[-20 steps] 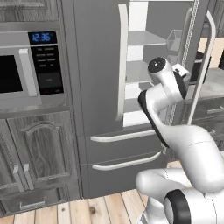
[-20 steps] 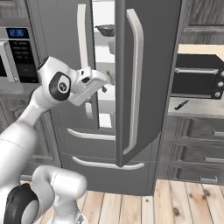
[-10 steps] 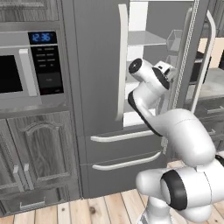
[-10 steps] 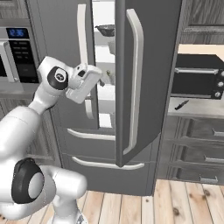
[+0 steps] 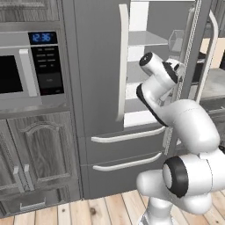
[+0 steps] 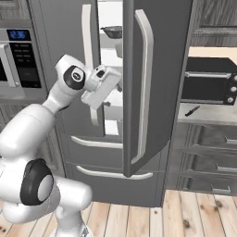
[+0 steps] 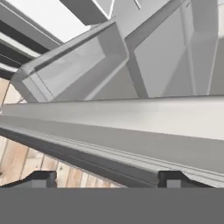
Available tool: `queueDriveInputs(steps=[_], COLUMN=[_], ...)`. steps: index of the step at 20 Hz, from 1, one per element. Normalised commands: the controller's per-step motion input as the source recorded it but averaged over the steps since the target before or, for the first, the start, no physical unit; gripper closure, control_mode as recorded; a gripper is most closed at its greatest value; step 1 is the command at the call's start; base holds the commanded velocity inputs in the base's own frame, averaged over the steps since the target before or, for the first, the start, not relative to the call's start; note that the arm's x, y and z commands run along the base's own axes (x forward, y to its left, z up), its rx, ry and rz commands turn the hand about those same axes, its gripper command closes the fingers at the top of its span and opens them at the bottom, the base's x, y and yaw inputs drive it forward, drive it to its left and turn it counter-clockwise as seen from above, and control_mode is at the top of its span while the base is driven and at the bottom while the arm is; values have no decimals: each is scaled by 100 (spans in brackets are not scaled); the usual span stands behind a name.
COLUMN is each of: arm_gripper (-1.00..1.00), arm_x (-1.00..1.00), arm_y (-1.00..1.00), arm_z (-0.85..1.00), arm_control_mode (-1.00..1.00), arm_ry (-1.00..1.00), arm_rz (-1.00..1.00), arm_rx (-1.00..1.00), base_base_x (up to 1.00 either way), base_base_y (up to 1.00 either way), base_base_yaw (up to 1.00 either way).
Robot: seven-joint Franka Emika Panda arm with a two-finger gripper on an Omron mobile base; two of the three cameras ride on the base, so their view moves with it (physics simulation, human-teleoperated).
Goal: Retrieve the butter from the fridge and place it on a plate on the dining table. Then retrieve the butter knife by the fridge and place it near the plate.
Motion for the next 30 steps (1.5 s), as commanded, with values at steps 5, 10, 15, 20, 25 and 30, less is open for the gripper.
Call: queueDriveInputs(steps=[5,10,15,20,25,30], arm_gripper=[-100,-100,-100,-100,-100,-100], arm_x=[-16,-73,-58,-59,-2,0], arm_y=[-84,-100,-100,11,78,70], arm_z=[0,-4,-1,2,0,0], arm_control_mode=[-100,-100,-100,-100,-100,-100], arm_ry=[5,1,0,-16,-28,-24], arm_rz=[0,-2,-1,0,-1,0], arm_rx=[3,15,12,2,33,55], base_base_x=[0,0,0,0,0,0], base_base_y=[0,0,0,0,0,0], base_base_yaw=[0,0,0,0,0,0])
